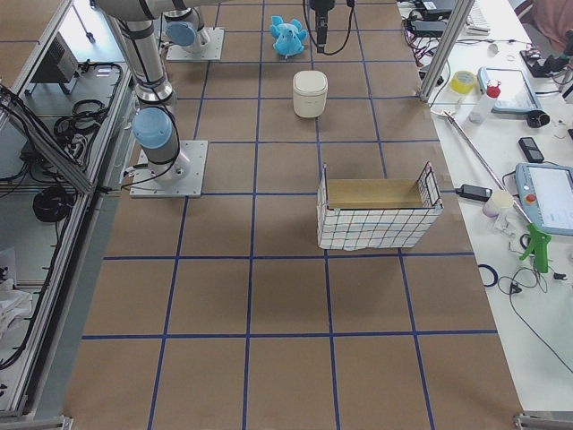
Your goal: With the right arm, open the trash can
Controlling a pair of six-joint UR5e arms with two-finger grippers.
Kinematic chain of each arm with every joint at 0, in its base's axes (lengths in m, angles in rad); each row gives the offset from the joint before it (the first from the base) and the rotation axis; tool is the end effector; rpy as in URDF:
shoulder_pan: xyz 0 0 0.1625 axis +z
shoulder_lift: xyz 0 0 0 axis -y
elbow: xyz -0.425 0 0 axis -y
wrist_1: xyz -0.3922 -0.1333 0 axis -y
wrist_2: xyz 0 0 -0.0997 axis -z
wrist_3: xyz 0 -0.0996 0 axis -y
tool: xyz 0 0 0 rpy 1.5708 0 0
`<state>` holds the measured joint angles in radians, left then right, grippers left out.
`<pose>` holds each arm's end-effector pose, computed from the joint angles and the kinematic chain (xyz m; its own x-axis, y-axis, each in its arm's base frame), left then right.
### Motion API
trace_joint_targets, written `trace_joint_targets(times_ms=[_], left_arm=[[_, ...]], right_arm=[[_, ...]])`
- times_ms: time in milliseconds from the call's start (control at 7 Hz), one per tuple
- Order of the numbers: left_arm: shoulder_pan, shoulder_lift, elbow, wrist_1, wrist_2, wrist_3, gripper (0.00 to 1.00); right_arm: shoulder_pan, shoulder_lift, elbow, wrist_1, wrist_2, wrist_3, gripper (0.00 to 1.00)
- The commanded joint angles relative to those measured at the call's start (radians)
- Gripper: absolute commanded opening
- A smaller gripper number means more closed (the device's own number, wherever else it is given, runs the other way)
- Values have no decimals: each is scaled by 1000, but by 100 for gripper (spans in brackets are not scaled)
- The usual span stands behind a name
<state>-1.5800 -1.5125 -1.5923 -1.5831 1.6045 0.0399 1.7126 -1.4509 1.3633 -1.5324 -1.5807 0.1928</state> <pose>-0.1343 -0.4681 0.5041 -0.9982 0.0482 -0.0346 0.0491 0.9985 -0.0231 0.2082 -0.5218 0.5242 -0.9987 0.0512 0.0003 0.0511 0.9974 -0.0502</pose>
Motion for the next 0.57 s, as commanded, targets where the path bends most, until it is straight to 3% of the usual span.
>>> trace_joint_targets(times_ms=[0,429], left_arm=[[0,0,0,0,0,0,100],[0,0,0,0,0,0,100]], right_arm=[[60,45,25,-29,21,94,4],[105,102,207,-332,24,112,1]])
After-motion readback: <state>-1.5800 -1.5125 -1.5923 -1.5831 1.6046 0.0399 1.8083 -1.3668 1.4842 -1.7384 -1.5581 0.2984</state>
